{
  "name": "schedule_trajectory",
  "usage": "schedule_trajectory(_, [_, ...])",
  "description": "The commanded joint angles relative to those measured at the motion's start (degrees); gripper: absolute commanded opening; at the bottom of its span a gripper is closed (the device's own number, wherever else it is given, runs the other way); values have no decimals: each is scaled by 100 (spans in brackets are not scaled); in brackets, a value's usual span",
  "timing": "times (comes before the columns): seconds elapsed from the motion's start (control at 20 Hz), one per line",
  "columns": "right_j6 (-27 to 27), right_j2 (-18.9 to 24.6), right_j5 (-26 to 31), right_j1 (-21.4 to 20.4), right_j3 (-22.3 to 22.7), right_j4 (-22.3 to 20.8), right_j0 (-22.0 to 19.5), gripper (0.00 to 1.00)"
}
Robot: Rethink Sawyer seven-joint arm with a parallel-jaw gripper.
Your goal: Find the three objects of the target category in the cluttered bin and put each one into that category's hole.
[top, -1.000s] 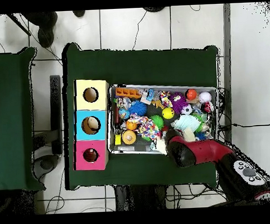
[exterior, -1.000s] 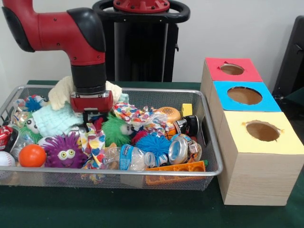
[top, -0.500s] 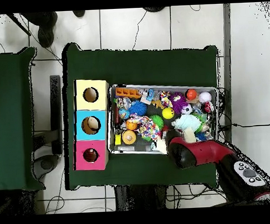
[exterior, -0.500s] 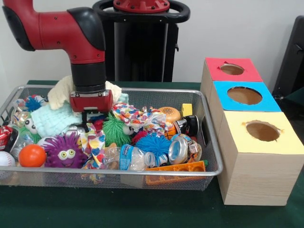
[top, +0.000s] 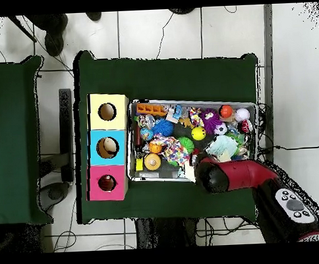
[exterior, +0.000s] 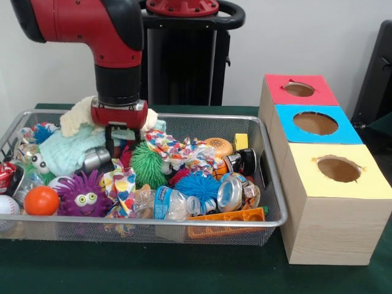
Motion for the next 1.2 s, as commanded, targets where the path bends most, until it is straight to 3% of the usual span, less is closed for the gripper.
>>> schedule_trajectory(0.05, [127,-430,1175,-469,199,319,160,100])
schedule_trajectory(0.3, [559,-533,932,-474,278,480,441,100])
schedule_trajectory(0.6, [1222,-704,-25,-163,475,715,835,100])
schedule_trajectory(0.8, [1448,-479,-938,236,885,1062,676,100])
schedule_trajectory(0.85, [1460,-250,-1167,408,1021,1202,479,100])
schedule_trajectory(1.05, [1415,-46,-1571,640,1308,1464,237,100])
schedule_trajectory(1.2, [1303,-144,-1762,705,1385,1570,279,100])
